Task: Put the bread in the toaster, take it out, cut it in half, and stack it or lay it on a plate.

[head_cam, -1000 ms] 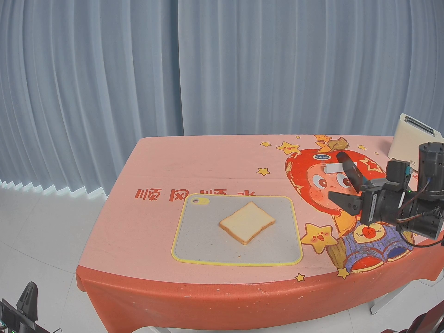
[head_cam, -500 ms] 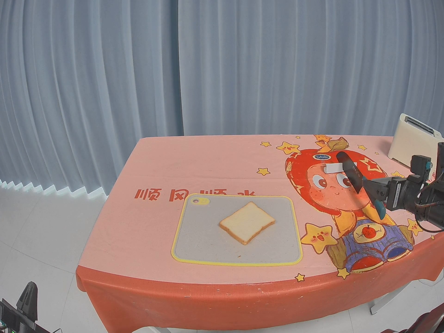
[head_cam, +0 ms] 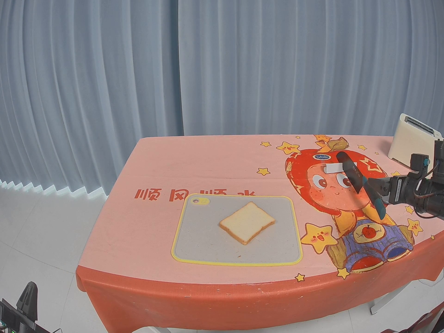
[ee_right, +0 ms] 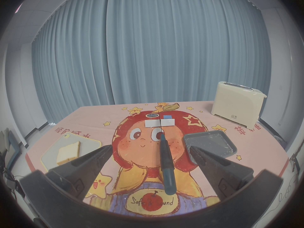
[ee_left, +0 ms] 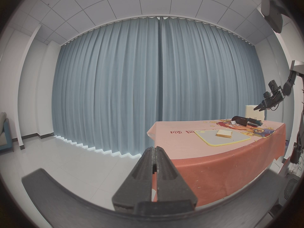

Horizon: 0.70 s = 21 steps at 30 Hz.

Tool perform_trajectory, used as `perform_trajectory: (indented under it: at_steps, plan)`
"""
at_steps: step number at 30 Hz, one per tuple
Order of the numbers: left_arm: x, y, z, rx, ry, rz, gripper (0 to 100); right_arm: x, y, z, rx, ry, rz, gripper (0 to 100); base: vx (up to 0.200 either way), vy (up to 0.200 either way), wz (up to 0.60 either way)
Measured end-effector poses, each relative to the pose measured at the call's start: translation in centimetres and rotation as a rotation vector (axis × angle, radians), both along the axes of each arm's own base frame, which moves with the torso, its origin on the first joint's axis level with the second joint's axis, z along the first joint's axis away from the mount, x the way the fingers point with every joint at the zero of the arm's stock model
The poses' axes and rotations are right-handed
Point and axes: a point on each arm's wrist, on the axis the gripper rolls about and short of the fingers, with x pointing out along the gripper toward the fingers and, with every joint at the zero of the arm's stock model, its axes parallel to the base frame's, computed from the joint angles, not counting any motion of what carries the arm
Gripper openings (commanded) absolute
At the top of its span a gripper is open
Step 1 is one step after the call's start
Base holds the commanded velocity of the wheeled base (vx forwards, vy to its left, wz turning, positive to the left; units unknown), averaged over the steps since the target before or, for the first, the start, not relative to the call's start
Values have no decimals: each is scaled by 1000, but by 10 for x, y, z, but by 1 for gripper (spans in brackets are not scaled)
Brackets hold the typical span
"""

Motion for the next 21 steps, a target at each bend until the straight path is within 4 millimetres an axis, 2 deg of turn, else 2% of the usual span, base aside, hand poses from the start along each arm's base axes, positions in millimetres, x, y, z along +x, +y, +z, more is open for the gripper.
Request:
perform_trajectory:
  at_steps: [7,14,21]
  plan:
    - [0,0,0,0,0,0,0,24,-2,-12,-4,-18,5,100,0,0,0]
    - [0,0,0,0,0,0,0,55,-6,-34,-20,-65,9,100,0,0,0]
    - [0,0,0,0,0,0,0,64,-9,-56,-30,2,22,100,0,0,0]
